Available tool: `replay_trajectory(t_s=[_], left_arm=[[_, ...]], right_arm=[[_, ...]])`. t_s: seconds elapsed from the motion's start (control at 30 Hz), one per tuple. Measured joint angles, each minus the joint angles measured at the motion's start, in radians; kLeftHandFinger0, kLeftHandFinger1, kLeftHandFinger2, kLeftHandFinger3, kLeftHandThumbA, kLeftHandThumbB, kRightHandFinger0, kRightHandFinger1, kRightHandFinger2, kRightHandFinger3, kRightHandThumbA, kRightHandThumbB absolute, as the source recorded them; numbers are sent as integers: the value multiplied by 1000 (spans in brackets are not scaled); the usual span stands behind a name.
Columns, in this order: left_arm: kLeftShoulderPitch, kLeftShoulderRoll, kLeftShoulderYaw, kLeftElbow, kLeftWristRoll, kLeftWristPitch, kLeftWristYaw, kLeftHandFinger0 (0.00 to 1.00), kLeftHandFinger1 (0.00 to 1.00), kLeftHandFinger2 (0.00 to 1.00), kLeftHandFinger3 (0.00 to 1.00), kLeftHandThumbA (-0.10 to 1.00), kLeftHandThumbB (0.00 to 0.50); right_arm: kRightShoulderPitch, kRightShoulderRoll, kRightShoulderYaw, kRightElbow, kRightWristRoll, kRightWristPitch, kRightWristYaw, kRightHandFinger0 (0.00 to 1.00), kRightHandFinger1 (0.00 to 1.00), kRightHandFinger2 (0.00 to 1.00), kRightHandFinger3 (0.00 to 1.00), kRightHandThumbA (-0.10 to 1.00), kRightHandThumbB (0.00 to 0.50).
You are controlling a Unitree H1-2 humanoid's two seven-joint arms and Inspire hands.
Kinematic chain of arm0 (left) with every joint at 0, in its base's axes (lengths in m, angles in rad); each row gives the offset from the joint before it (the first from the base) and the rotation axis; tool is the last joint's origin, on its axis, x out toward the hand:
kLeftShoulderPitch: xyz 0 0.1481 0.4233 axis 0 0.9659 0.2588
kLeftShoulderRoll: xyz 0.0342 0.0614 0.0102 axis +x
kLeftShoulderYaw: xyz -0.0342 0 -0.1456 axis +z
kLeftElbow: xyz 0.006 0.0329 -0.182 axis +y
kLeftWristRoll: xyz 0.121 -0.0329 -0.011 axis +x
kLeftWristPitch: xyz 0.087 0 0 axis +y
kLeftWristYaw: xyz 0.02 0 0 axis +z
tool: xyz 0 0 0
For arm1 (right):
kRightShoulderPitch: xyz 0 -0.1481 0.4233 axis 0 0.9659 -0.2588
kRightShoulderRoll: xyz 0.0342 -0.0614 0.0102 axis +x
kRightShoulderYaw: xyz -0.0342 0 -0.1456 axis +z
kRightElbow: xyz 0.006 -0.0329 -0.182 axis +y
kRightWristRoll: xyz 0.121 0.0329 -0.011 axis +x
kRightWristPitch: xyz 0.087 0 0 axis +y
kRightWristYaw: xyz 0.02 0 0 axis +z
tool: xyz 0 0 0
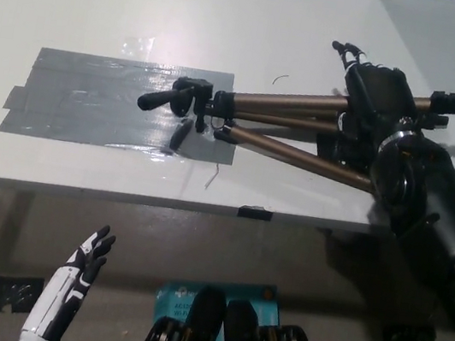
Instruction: A tripod is kept on the middle of the desk infront of the robot and the robot grabs one of its legs to pick it up and hands it to a person
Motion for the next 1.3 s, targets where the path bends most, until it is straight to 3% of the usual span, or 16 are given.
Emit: replay_trajectory(t_s=[0.1,0.27,0.47,0.57,0.77,1.13,1.3], left_arm=[[0,-3,1,0,0,0,0,1000,1000,1000,1000,1000,59],[0,-4,4,0,0,0,0,1000,1000,1000,1000,1000,56],[0,-4,5,0,0,0,0,1000,1000,1000,1000,1000,47],[-1,-4,6,0,0,0,0,996,1000,969,1000,1000,46],[-4,-4,11,0,0,0,1,996,1000,929,1000,1000,57],[-7,-4,21,-2,-5,3,0,999,1000,899,1000,1000,76],[-7,-4,24,-2,-4,3,0,969,981,883,1000,1000,53]], right_arm=[[1,6,0,16,-5,-12,-35,58,616,990,1000,-100,183],[6,12,0,43,-19,-46,-105,9,534,854,970,-100,189],[7,12,-6,59,-21,-84,-170,0,413,734,830,-100,189],[8,12,-12,57,-22,-103,-202,0,400,735,803,-100,194],[11,8,-32,-35,-29,-135,-259,9,450,811,846,-100,199],[-20,-18,-75,-233,-65,-226,-325,21,479,842,864,-100,224],[-18,-23,-84,-232,-66,-243,-326,0,440,803,800,-100,234]])
